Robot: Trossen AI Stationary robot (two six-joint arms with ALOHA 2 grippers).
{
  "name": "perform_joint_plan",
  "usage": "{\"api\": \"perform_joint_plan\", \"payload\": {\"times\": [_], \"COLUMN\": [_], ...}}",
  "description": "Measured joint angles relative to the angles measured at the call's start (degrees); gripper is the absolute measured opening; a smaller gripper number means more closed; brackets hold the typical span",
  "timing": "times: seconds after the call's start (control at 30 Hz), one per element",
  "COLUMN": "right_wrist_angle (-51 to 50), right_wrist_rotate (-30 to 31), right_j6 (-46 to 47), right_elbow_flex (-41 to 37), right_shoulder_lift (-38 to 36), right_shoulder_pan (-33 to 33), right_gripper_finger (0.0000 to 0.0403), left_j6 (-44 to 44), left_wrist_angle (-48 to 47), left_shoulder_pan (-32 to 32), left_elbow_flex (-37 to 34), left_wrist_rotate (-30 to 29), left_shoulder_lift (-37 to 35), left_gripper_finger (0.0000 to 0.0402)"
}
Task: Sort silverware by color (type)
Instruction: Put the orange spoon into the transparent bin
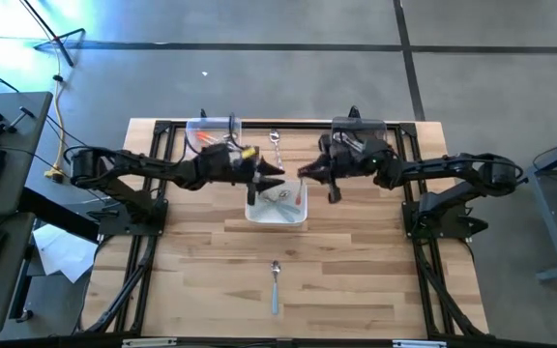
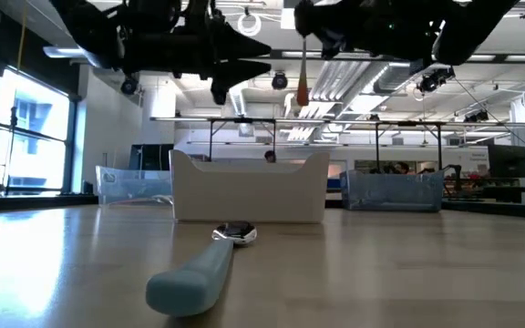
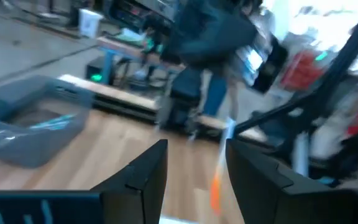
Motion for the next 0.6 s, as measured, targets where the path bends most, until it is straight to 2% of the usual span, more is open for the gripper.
{"api": "perform_joint_plan", "payload": {"times": [0.1,0.27,0.47,0.6], "right_wrist_angle": [2.0,3.6,3.5,2.4], "right_wrist_rotate": [-5.0,-9.4,-12.6,-13.9], "right_j6": [-1.0,-3.1,-3.8,-4.2], "right_elbow_flex": [0.0,0.0,0.0,0.0], "right_shoulder_lift": [0.1,0.2,0.2,0.2], "right_shoulder_pan": [1.1,2.9,2.8,2.8], "right_gripper_finger": [0.0007,0.0007,0.0007,0.0007], "left_j6": [-2.5,-2.0,-0.1,1.9], "left_wrist_angle": [3.4,4.0,3.9,3.8], "left_shoulder_pan": [1.0,-0.9,-2.4,-3.0], "left_elbow_flex": [0.7,5.8,12.5,15.7], "left_wrist_rotate": [6.6,14.0,17.0,18.5], "left_shoulder_lift": [1.6,6.6,13.2,16.0], "left_gripper_finger": [0.0154,0.0166,0.0201,0.0209]}}
